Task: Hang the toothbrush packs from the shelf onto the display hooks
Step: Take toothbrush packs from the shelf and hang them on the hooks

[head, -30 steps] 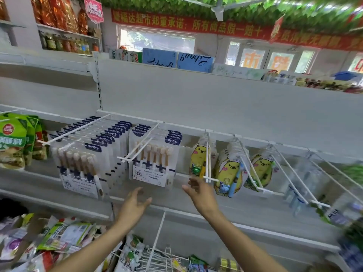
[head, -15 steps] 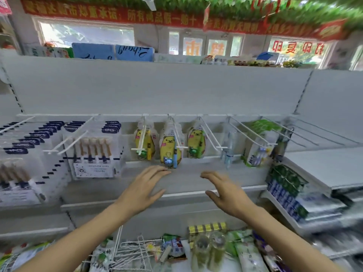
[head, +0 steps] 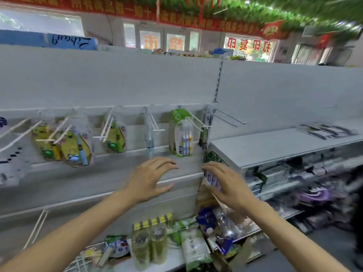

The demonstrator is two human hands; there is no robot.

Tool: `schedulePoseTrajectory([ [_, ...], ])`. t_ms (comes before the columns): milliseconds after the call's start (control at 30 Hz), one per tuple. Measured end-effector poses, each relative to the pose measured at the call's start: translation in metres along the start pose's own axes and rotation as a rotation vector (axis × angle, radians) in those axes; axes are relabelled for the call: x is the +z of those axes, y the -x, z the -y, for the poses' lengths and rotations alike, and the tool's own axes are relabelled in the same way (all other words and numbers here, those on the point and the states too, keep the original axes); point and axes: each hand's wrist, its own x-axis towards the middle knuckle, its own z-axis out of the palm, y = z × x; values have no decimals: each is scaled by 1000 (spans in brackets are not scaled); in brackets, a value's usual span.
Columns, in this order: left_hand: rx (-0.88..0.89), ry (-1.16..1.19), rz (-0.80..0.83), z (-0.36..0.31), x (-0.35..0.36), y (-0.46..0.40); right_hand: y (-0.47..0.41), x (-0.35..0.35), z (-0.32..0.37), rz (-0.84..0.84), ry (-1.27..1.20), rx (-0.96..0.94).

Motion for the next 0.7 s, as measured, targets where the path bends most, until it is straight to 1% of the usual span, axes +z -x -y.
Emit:
schedulePoseTrajectory([
  [233, -12, 49, -44, -98, 82, -106, 62, -51, -141, 26, 51, 45],
  [333, 0, 53, -13, -127, 117, -152, 82, -69, -200, 36, 42, 67],
  [500, 50, 82, 24, -155, 177, -227, 100, -88, -291, 30, 49, 100],
  [600, 94, 92, 27, -164, 214, -270, 99, -92, -343, 26, 54, 106],
  [700, 101, 95, 45, -167, 253, -314, 92, -93, -400, 15, 64, 93],
])
